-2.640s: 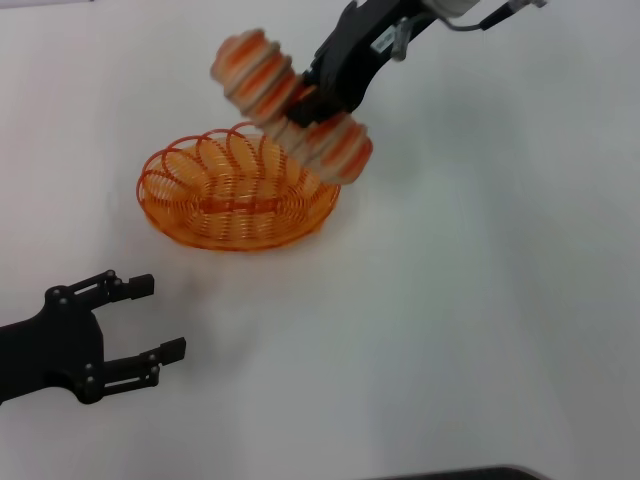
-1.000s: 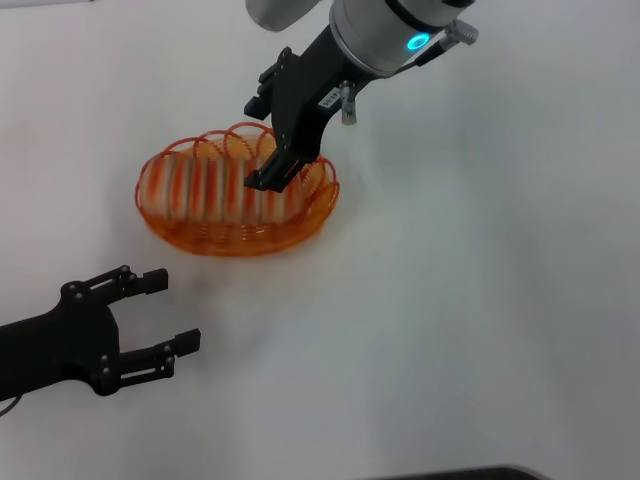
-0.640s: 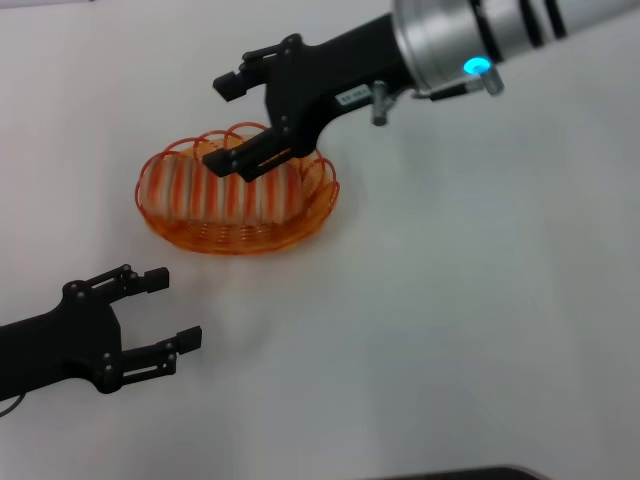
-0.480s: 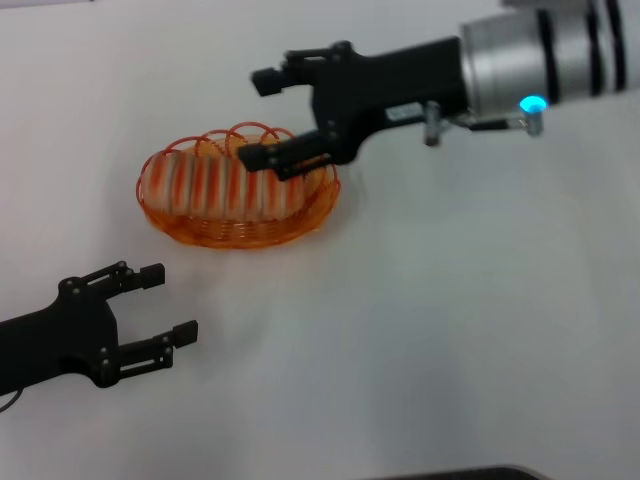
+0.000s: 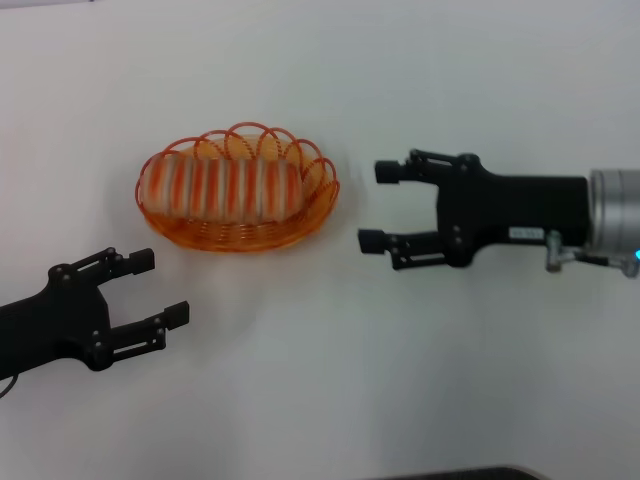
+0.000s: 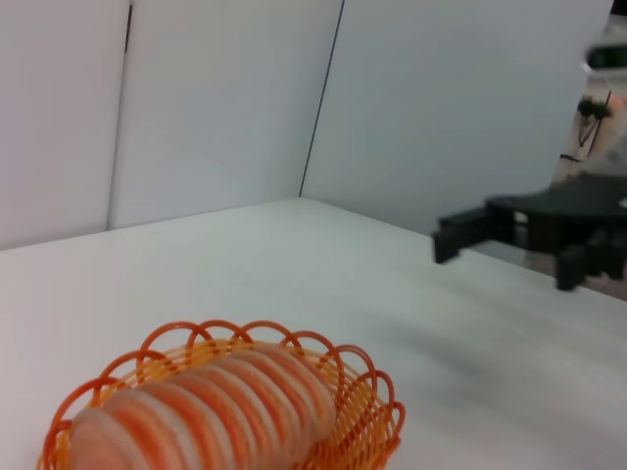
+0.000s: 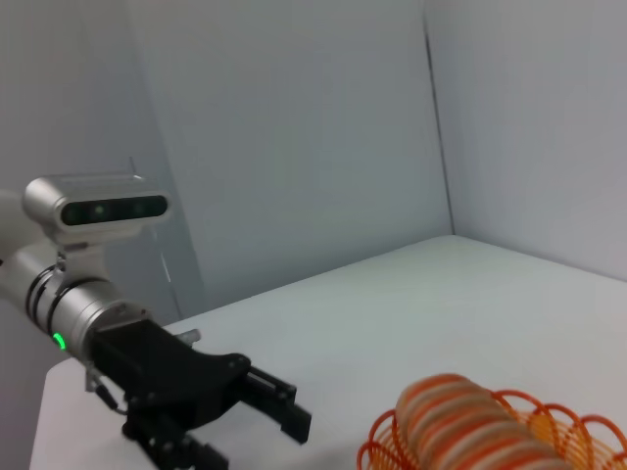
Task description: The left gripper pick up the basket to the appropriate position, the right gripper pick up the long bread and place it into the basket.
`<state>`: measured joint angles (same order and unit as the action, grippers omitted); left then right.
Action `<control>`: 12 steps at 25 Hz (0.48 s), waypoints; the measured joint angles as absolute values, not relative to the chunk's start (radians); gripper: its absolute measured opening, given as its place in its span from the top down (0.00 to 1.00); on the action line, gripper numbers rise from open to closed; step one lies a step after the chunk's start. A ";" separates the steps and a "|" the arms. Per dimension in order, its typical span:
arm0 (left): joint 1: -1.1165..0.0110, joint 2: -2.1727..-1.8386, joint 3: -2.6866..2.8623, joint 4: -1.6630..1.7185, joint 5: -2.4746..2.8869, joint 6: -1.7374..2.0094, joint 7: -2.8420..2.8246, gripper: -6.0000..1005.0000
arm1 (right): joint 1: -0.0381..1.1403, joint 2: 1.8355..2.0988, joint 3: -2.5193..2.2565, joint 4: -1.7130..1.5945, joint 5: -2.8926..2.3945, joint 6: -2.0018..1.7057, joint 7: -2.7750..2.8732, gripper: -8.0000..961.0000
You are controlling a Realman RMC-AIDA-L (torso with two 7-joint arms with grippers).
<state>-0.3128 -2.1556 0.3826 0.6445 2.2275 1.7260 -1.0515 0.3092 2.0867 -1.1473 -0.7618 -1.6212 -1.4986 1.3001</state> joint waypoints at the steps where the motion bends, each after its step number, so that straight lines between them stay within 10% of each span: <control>1: -0.315 -2.155 0.383 0.644 2.227 1.726 -1.057 0.19 | 0.297 2.086 -1.132 -0.745 -1.623 -1.513 1.273 0.03; 12: -0.319 -2.156 0.383 0.630 2.230 1.732 -1.072 0.23 | 0.249 2.083 -1.051 -0.663 -1.710 -1.534 1.127 0.03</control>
<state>-0.3193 -2.1560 0.3833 0.6299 2.2305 1.7321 -1.0721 0.2488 2.0828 -1.0509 -0.6632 -1.7100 -1.5335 1.1269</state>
